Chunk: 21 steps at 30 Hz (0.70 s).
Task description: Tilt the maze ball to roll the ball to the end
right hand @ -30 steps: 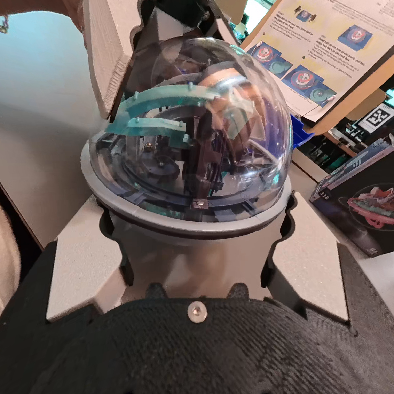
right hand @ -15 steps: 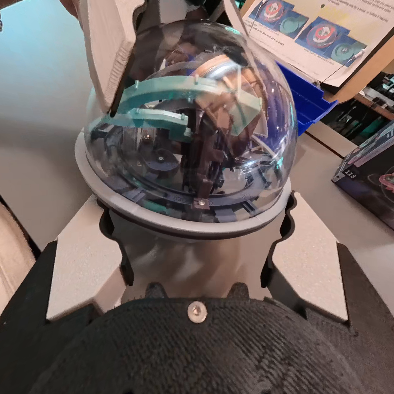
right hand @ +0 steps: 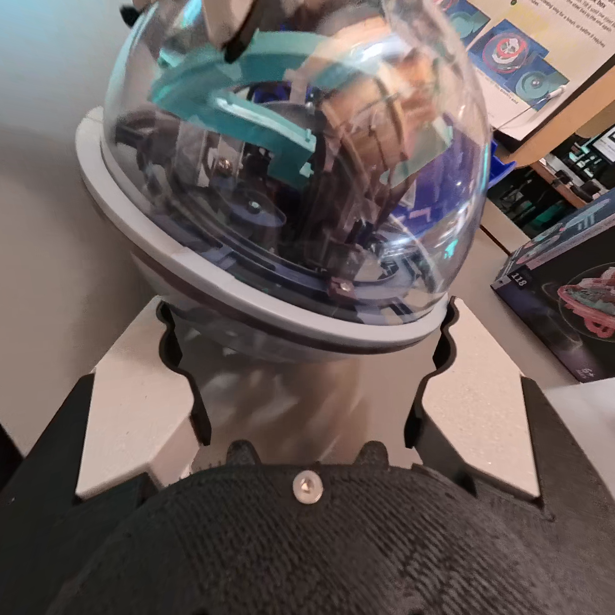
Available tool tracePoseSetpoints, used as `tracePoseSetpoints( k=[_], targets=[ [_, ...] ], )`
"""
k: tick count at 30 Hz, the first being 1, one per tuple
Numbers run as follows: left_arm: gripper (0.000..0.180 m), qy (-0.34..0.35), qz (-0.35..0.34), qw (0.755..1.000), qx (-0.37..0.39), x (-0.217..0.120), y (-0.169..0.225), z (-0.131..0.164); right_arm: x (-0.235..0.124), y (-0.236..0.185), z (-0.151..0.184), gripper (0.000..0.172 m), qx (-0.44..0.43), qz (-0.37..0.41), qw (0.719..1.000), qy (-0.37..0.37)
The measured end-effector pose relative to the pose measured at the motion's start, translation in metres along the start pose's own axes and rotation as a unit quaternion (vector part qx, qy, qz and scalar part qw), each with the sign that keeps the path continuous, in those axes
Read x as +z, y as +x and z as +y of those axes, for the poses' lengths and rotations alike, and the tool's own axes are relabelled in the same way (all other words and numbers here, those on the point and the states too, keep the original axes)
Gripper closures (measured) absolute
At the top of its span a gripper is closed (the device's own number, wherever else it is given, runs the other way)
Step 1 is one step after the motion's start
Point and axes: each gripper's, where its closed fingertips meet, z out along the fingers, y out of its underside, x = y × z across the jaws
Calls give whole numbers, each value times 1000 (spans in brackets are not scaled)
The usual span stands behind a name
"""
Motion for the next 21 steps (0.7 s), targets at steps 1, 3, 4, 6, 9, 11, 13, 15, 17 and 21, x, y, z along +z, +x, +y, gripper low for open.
tracePoseSetpoints(
  k=[1,3,4,6,9,11,13,15,17,21],
  targets=[
    [25,-6,-5,1000,0,1,0,0,1,0,2,18,-6,5,1000,-4],
    [25,-18,-12,1000,3,3,1,0,1,0,7,16,-18,11,1000,-11],
    [25,-24,-15,1000,5,4,2,0,0,0,9,16,-23,12,1000,-15],
    [25,-38,-19,999,8,6,2,1,-2,1,10,20,-23,8,1000,-14],
    [25,-56,-24,998,7,8,2,1,-5,4,12,28,-19,-2,1000,-9],
    [25,-60,-24,998,8,10,3,0,-8,3,9,30,-18,-16,1000,2],
    [25,-58,-23,998,10,11,3,-1,-11,2,4,30,-25,-29,999,17],
    [25,-57,-19,998,12,11,3,-1,-14,1,1,29,-43,-41,998,26],
    [25,-56,-13,998,18,11,4,-1,-14,1,-2,27,-62,-48,996,35],
    [24,-54,2,998,31,9,6,0,-12,6,-6,27,-70,-54,995,47]
  ],
)
